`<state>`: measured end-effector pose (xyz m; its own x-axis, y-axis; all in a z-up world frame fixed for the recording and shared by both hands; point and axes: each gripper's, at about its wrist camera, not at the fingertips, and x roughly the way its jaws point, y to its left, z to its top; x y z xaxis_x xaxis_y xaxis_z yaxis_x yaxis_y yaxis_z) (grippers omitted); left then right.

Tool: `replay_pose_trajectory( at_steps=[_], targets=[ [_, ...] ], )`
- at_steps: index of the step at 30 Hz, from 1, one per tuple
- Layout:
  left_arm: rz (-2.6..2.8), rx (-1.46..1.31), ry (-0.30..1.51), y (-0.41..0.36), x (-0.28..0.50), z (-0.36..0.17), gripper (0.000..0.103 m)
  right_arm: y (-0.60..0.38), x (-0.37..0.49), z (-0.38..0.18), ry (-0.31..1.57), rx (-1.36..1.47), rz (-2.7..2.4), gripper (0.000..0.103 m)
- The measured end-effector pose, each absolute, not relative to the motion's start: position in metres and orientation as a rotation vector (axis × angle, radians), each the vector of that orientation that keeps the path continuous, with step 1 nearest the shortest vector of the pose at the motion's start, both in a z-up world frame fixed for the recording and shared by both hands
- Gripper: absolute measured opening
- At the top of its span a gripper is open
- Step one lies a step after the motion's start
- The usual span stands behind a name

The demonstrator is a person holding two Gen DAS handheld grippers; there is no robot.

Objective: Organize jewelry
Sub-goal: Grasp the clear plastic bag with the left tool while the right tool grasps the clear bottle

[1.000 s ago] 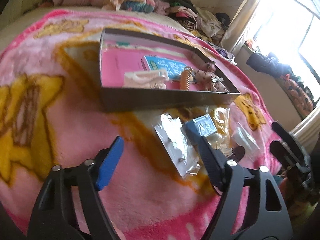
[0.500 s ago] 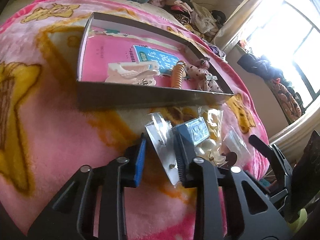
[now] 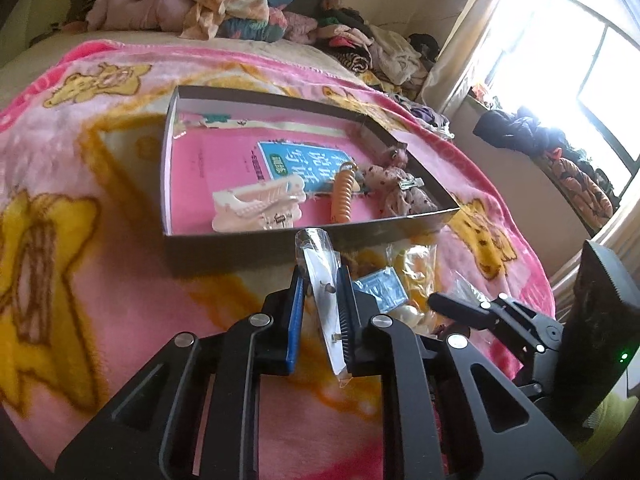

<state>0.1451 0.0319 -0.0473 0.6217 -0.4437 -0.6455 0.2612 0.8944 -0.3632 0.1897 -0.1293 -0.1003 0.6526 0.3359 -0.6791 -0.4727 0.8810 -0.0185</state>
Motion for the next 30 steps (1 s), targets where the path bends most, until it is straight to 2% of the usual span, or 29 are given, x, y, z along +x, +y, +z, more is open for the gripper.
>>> replay_pose_trajectory(
  at_steps=[1, 3, 14, 30],
  targets=[
    [-0.406, -0.244, 0.802, 0.033, 0.145, -0.047, 0.009, -0.127, 0.191, -0.101, 0.732, -0.205, 0.471, 0.054],
    [-0.401, -0.247, 0.799, 0.035, 0.146, -0.045, 0.009, -0.124, 0.192, -0.102, 0.744, -0.203, 0.492, 0.041],
    [-0.392, -0.24, 0.76, 0.039, 0.144, -0.033, 0.009, -0.15, 0.188, -0.084, 0.716, -0.023, 0.49, 0.037],
    [-0.415, -0.217, 0.705, 0.023, 0.151, -0.012, 0.009, -0.197, 0.183, -0.046, 0.615, 0.051, 0.402, 0.036]
  ],
)
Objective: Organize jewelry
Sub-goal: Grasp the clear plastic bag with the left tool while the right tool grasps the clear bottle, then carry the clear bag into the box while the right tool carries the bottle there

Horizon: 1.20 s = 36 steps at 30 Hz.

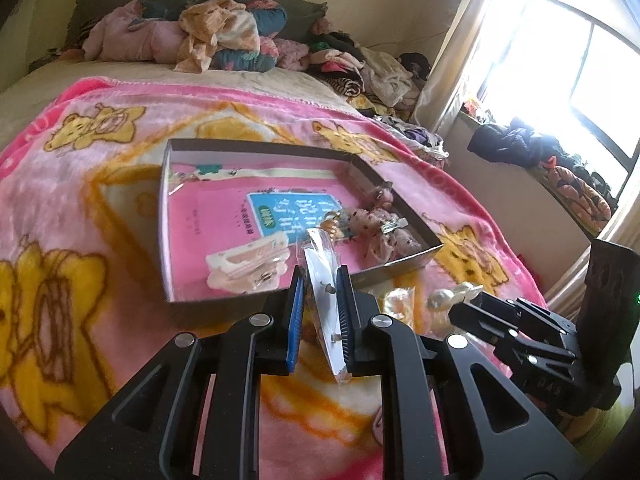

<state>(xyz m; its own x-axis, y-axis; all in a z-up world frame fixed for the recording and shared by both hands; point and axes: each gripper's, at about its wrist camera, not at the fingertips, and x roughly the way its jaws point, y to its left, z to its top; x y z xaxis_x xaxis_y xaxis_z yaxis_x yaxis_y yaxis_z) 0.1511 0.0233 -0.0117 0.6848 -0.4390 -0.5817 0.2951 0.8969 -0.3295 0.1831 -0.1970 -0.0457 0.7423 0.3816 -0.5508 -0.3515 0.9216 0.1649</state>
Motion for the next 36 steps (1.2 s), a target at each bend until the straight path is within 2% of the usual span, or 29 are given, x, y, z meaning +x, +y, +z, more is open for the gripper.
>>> replay_pose_trajectory(
  at_steps=[16, 36],
  targets=[
    [-0.451, -0.186, 0.673, -0.005, 0.169, -0.001, 0.009, -0.23, 0.201, -0.024, 0.564, 0.087, 0.33, 0.036],
    [-0.392, -0.198, 0.639, 0.001, 0.201, 0.002, 0.009, -0.246, 0.233, -0.021, 0.557, 0.115, 0.279, 0.035]
  ],
)
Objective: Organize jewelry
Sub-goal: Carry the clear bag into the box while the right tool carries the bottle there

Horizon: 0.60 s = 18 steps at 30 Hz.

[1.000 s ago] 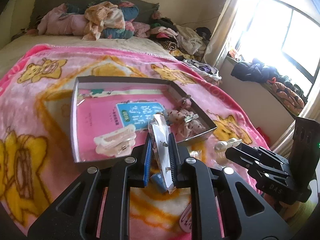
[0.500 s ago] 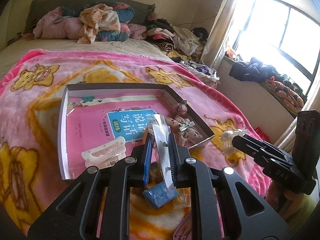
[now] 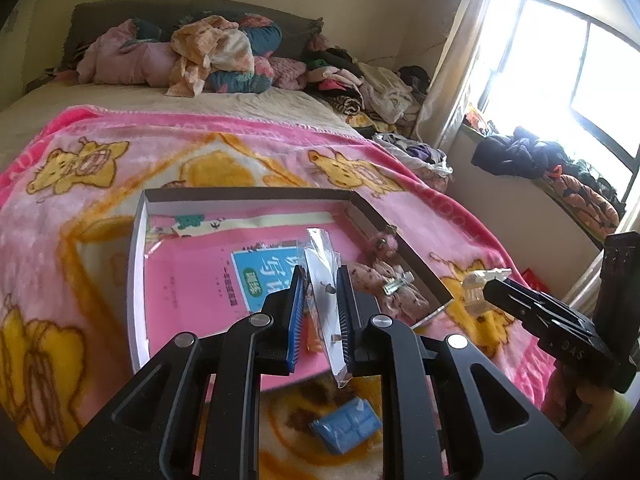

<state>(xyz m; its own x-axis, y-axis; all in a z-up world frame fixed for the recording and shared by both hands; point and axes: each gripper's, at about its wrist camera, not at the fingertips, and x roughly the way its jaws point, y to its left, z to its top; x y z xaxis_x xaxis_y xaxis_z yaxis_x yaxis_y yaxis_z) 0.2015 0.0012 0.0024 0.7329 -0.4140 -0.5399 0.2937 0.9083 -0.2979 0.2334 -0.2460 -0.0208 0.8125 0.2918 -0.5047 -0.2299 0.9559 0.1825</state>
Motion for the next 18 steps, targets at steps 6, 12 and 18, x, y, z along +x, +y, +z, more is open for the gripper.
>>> replay_pose_trajectory(
  at_steps=[6, 12, 18],
  targets=[
    [-0.376, -0.209, 0.631, 0.006, 0.211, 0.004, 0.009, -0.245, 0.239, -0.02, 0.559, 0.111, 0.281, 0.035],
    [-0.355, -0.219, 0.63, 0.015, 0.22, 0.005, 0.009, -0.236, 0.255, -0.019, 0.567, 0.1, 0.288, 0.035],
    [-0.328, -0.234, 0.634, 0.024, 0.229, -0.002, 0.009, -0.224, 0.268, -0.023, 0.578, 0.086, 0.299, 0.035]
  ],
)
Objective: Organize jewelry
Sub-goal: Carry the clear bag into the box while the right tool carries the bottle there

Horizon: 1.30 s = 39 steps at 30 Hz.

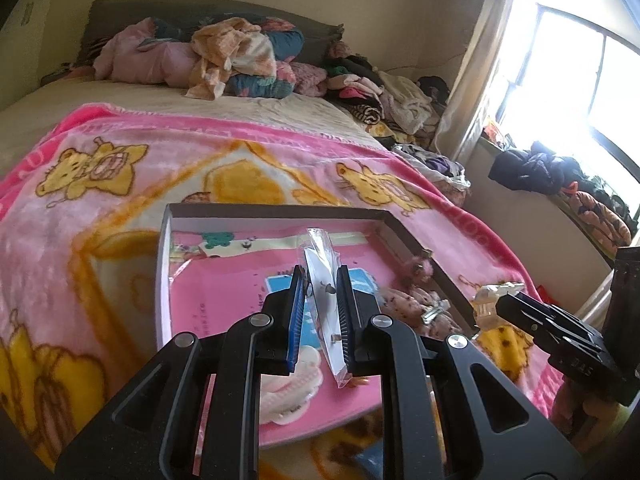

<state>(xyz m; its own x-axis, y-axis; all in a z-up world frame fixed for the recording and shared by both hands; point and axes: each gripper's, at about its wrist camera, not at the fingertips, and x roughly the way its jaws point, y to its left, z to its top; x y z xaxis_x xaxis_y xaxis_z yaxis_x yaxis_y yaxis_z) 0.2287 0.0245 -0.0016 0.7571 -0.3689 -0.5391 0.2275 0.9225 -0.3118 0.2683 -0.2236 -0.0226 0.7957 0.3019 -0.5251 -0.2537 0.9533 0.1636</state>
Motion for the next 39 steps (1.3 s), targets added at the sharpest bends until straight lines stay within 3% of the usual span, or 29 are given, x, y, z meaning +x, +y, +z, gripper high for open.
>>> replay_pose_trajectory(
  at_steps=[39],
  targets=[
    [-0.215, -0.315, 0.719, 0.062, 0.251, -0.047, 0.01, -0.158, 0.298, -0.066, 0.697, -0.017, 0.391, 0.035]
  ],
)
